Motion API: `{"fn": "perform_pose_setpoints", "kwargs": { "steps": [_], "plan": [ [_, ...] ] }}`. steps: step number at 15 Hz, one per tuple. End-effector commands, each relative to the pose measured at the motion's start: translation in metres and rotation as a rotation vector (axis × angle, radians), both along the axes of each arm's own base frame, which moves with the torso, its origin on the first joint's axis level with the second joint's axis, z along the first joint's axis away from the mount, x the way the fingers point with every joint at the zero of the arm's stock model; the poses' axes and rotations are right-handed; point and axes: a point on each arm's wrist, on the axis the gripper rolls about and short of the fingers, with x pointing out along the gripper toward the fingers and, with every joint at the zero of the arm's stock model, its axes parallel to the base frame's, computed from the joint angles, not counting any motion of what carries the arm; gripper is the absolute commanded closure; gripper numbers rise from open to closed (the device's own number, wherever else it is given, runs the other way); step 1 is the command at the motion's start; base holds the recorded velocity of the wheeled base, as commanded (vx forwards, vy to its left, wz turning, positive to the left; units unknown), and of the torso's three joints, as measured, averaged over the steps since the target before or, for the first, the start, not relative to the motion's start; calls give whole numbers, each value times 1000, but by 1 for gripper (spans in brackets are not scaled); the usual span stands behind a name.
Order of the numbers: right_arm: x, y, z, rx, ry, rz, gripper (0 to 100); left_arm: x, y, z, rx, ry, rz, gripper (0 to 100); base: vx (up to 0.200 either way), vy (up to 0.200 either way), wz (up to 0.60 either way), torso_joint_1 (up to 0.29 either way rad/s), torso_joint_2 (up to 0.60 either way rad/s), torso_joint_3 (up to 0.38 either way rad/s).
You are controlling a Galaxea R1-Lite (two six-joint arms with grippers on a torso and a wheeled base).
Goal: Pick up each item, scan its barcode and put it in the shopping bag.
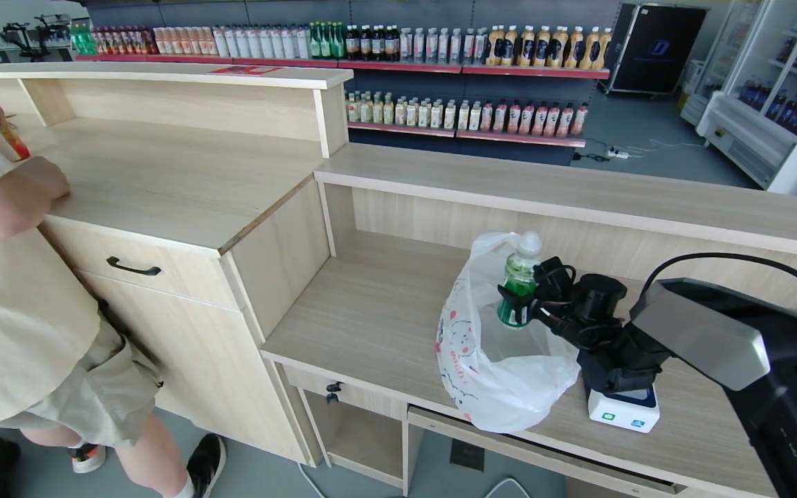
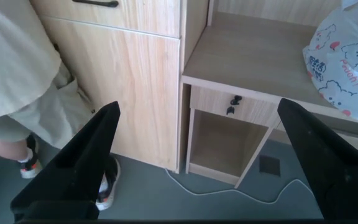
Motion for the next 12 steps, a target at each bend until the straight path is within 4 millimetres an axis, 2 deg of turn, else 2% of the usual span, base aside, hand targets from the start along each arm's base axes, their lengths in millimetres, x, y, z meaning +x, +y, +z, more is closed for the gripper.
{"fn": "perform_pose_setpoints", "kwargs": {
  "steps": [1, 9, 10, 12],
  "plan": [
    [1, 0, -9, -7, 12, 0, 100, 0, 0, 0, 0, 2, 0, 0, 0, 0, 0, 0, 0, 0],
    [1, -12, -28, -26, 46, -6, 100, 0, 0, 0, 0, 2, 0, 0, 0, 0, 0, 0, 0, 0],
    [1, -13, -29, -26, 49, -8, 0, 0, 0, 0, 0, 2, 0, 0, 0, 0, 0, 0, 0, 0],
    [1, -14, -32, -26, 54, -9, 0, 0, 0, 0, 0, 0, 0, 0, 0, 0, 0, 0, 0, 0]
  ]
}}
